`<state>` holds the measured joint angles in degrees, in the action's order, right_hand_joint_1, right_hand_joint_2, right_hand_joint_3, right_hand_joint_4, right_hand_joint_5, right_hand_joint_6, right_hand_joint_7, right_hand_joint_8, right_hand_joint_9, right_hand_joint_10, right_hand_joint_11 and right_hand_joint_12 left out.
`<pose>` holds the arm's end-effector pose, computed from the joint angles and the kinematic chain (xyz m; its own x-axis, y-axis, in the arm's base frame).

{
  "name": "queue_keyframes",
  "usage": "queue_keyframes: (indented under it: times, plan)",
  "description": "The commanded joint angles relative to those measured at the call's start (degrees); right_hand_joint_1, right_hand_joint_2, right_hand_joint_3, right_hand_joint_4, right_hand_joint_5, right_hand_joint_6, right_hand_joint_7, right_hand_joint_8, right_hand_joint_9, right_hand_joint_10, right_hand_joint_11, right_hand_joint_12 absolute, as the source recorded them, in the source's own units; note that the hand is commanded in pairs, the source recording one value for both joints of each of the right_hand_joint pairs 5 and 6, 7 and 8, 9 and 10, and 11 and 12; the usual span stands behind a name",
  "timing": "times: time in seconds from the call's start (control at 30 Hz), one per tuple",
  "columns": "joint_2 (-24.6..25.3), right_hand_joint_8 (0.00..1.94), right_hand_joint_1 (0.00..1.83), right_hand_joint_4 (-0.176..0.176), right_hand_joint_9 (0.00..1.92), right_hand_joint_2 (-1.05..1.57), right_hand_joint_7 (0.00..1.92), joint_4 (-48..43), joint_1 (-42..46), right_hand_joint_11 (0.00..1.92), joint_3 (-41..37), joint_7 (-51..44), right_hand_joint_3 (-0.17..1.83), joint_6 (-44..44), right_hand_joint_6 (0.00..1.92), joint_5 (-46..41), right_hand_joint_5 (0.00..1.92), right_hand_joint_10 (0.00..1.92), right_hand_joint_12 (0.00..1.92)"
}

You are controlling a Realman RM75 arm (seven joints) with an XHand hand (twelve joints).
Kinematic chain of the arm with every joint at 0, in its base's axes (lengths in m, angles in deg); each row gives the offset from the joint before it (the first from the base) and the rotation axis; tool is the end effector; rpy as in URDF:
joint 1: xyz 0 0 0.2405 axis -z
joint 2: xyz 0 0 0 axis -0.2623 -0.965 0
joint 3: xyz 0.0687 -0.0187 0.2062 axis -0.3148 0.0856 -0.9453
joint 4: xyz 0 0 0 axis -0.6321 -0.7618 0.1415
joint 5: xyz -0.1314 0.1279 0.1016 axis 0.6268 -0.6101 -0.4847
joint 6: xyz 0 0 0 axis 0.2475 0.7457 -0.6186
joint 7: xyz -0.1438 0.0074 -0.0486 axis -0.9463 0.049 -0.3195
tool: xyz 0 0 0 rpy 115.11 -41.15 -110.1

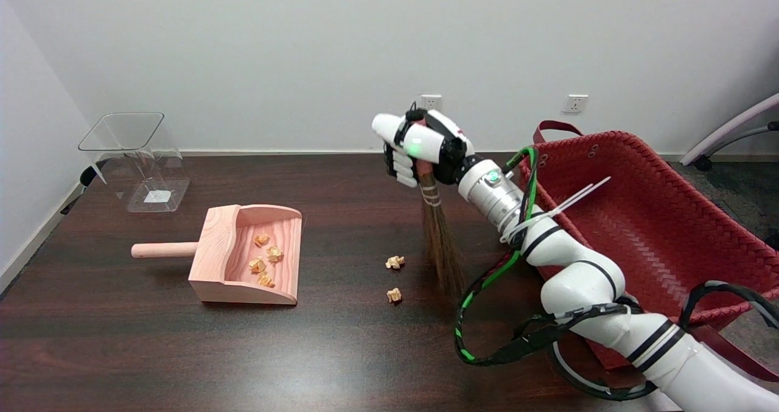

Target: Sweep the paper balls into the dustpan.

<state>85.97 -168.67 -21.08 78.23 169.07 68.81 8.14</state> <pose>-0.1759 -0.3717 0.2455 0.0670 -0.2097 0.9755 -0.9888 -0.1449 0.0368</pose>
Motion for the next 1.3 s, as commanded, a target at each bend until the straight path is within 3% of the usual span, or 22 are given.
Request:
queue_keyframes:
  times: [0.03,0.5,0.9,1.3]
  plan:
    - [1.3,1.92,0.82,0.0,1.92,1.57,1.92,4.6,3.2,1.92,-0.1,-4.9,0.6,-6.5,1.92,5.9,1.92,1.92,1.92]
    - [14.4,1.92,0.82,0.0,1.92,1.57,1.92,17.4,-2.2,1.92,1.0,-4.9,0.65,1.5,1.92,14.1,1.92,1.92,1.92]
    - [21.7,1.92,0.78,0.0,1.92,1.57,1.92,18.8,-8.3,1.92,1.6,-4.9,0.78,1.7,1.92,15.0,1.92,1.92,1.92]
    - [26.8,1.92,0.75,0.0,1.92,1.57,1.92,23.7,-14.6,1.92,3.9,-4.4,0.68,1.6,1.92,14.6,1.92,1.92,1.92]
